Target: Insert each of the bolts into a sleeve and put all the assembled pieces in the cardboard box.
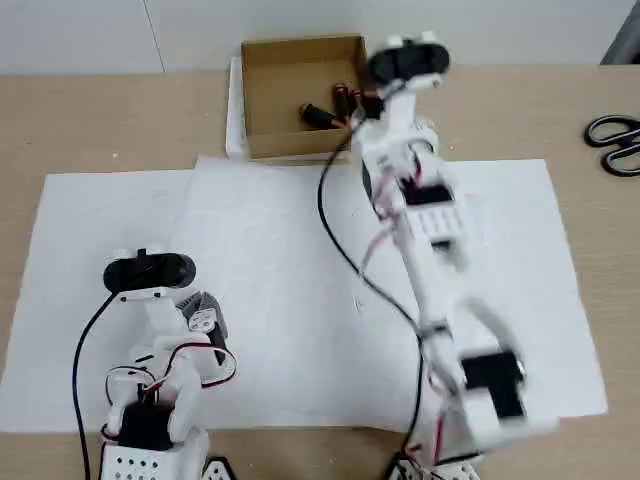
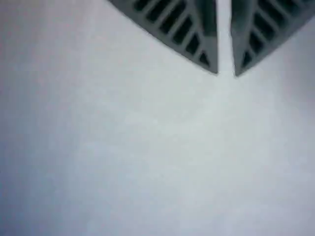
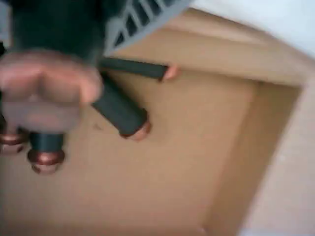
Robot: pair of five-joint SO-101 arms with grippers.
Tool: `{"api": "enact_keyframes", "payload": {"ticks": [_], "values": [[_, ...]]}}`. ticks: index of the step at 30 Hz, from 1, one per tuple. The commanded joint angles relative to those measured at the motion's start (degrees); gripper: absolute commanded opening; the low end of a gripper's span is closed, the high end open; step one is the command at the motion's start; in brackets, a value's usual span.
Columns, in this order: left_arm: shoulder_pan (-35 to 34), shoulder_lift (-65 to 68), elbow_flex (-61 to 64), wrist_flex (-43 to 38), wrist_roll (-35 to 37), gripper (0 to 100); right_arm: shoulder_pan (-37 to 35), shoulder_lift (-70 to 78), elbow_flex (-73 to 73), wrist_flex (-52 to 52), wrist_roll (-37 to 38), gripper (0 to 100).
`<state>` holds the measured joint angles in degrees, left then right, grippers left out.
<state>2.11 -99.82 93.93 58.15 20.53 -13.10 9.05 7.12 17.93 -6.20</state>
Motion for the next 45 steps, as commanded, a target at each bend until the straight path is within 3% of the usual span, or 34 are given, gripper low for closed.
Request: {"api": "enact_keyframes", "payload": {"ticks": [1, 9, 16, 30, 38, 45], "values": [[-0.2, -0.5, -0.3, -1.3, 0.4, 1, 0.1, 14.9, -26.4, 7.0, -0.4, 0.4], [-0.2, -0.5, -0.3, -1.5, 0.4, 1, -1.1, 46.9, -70.4, 17.5, 2.5, 0.5], [-0.2, -0.5, -0.3, -1.6, 0.4, 1, -2.9, 64.7, -94.5, 18.4, 3.7, 0.5], [-0.2, -0.5, -0.3, -1.6, 0.4, 1, -3.4, 68.2, -96.9, 18.5, 3.8, 0.9], [-0.2, -0.5, -0.3, -1.6, 0.4, 1, -3.6, 68.3, -96.9, 18.6, 7.2, 19.5], [-0.2, -0.5, -0.3, -1.6, 0.4, 1, -3.6, 67.8, -97.1, 18.6, 7.2, 19.6]]}}
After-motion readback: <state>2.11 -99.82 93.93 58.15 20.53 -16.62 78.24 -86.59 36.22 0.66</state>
